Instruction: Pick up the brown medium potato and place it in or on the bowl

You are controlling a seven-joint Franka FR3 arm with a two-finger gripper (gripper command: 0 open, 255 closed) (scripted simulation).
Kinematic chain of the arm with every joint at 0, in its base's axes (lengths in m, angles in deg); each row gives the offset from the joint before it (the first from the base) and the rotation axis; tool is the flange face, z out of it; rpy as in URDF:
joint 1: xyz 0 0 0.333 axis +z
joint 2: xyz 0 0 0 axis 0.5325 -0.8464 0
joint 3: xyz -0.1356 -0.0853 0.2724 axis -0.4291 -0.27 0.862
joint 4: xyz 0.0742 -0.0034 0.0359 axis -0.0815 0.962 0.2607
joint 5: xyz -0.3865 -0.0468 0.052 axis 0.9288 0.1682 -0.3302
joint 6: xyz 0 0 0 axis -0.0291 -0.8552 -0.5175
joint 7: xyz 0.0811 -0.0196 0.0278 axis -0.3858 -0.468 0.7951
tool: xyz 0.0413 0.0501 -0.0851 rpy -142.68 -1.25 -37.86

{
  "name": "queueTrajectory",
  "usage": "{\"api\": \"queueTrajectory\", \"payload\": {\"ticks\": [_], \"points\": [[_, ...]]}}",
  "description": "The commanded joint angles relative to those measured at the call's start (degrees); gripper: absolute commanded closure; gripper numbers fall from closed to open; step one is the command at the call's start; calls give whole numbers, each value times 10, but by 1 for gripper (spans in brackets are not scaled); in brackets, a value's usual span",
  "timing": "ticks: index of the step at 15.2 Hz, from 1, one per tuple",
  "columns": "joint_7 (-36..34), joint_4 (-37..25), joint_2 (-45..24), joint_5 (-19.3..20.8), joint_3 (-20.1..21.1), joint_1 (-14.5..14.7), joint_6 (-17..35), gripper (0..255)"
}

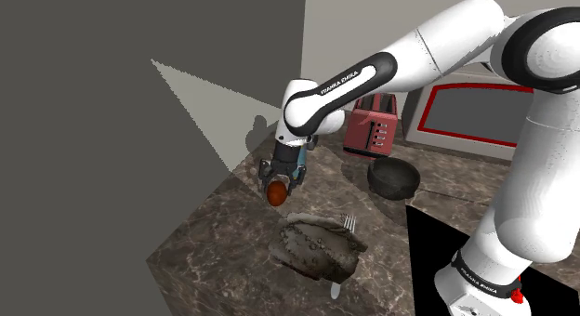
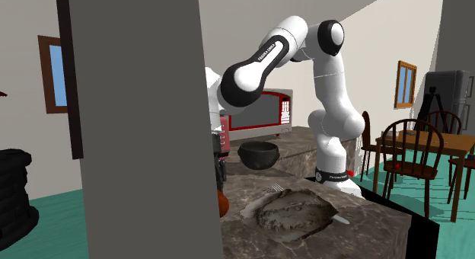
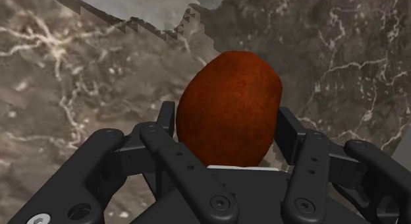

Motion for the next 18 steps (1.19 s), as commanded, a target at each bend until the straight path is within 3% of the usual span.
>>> {"api": "queueTrajectory", "payload": {"ticks": [1,4,18], "points": [[0,4,-6,-1,-1,0,-2,255],[-3,9,-2,-2,2,2,0,255],[-31,-32,58,5,-1,-4,-97,255]]}}
